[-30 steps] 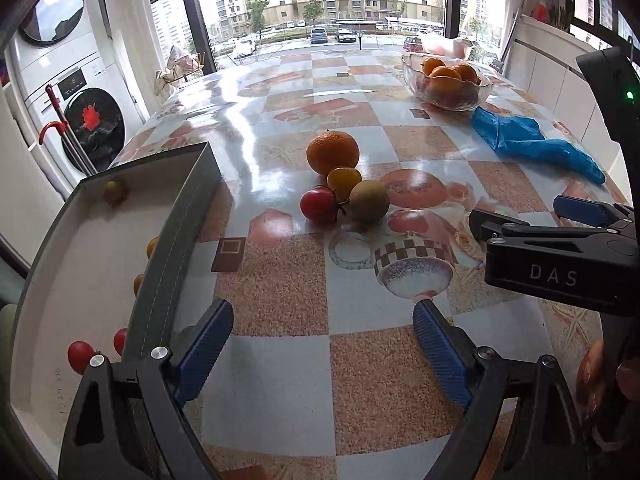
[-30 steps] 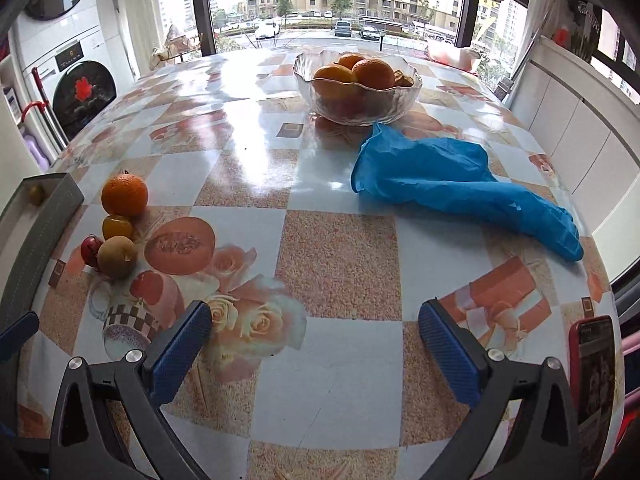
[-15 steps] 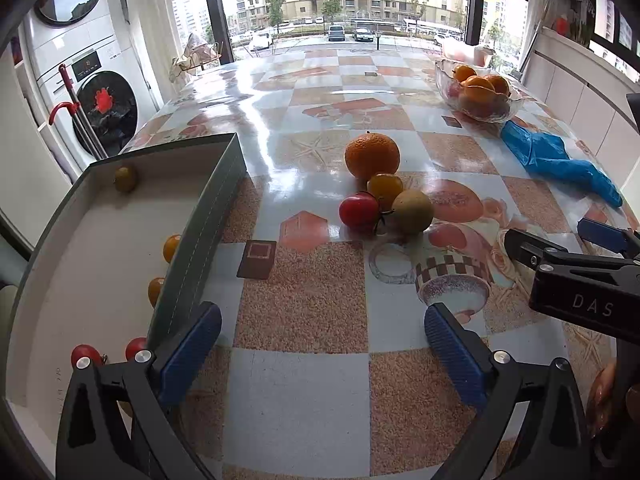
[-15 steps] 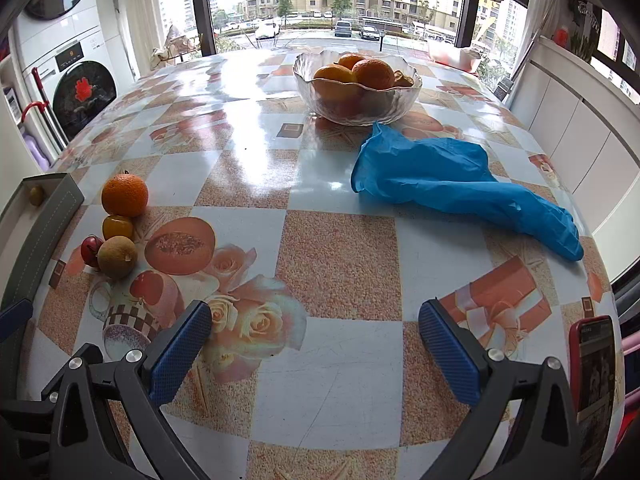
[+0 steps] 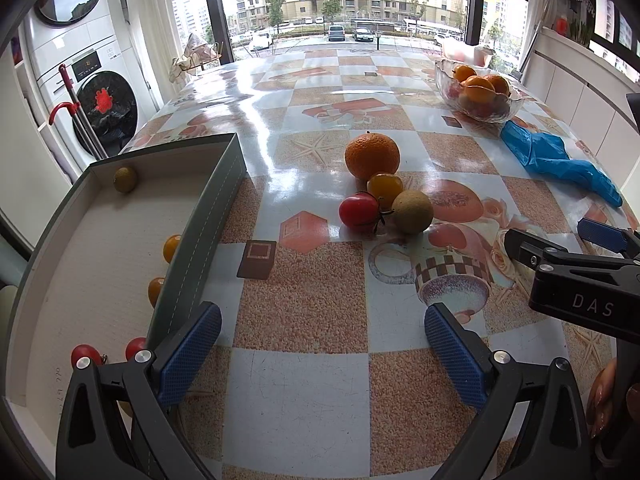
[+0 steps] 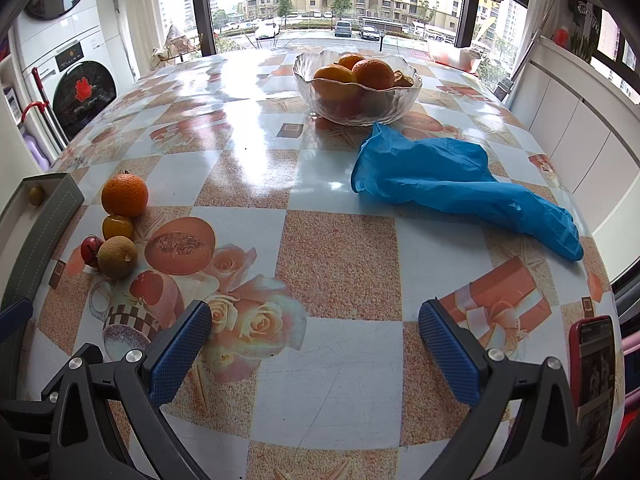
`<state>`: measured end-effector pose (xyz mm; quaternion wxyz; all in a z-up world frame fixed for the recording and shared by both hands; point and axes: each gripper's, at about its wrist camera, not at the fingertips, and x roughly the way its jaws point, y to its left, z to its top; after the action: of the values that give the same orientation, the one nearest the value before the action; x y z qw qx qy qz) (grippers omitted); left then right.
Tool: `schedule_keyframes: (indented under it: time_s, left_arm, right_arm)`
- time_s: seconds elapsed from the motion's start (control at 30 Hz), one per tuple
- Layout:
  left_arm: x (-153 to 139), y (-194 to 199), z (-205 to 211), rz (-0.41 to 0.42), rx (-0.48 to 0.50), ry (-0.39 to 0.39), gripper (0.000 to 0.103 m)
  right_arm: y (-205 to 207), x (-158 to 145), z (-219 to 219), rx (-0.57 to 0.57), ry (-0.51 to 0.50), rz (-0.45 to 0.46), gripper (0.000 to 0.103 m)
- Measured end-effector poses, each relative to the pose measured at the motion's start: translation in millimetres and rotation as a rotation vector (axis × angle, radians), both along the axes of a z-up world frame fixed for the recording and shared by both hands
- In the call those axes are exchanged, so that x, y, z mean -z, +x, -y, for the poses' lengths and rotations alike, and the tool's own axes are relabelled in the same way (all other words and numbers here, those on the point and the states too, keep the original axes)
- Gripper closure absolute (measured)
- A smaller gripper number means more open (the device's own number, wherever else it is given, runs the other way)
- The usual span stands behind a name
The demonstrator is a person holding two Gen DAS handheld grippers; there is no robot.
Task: Organize fruits
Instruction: 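Grasp another red tomato with the left tool while the right tool grasps a brown fruit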
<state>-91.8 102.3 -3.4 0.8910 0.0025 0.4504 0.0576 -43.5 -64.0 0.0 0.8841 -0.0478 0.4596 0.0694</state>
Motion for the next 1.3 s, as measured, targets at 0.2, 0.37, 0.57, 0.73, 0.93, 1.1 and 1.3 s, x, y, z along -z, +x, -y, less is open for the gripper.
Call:
schedule_keyframes:
  time_s: [0.2,0.37,0.57,0.73,0.93,1.1,1.3]
  left_arm:
    - [0,0,0,0.000,0.000,0.000,0.001]
    - [0,0,0,-0.001,0.005,0.000,0.001]
    - [-2,8,-5,0.000,0.021,0.015,0.001]
    - [-3,16,-18,-0.015,0.005,0.007,0.001]
    - [-15,26,-1,0.013,0.074,0.028,0.001]
    - [-16,47,5,-0.026,0.143,0.039,0.023]
    - [-10,59,-3,-0.066,0.183,0.008,0.031]
  right_arm:
    - [0,0,0,0.000,0.000,0.000,0.000]
    - [0,0,0,0.000,0.000,0.000,0.000]
    - [0,0,0,0.000,0.000,0.000,0.000]
    - [0,0,0,0.000,0.000,0.000,0.000]
    - [0,0,0,-0.001,0.001,0.001,0.000]
    - [0,0,0,0.002,0.001,-0.001,0.000]
    - [0,-1,0,0.002,0.001,0.000,0.000]
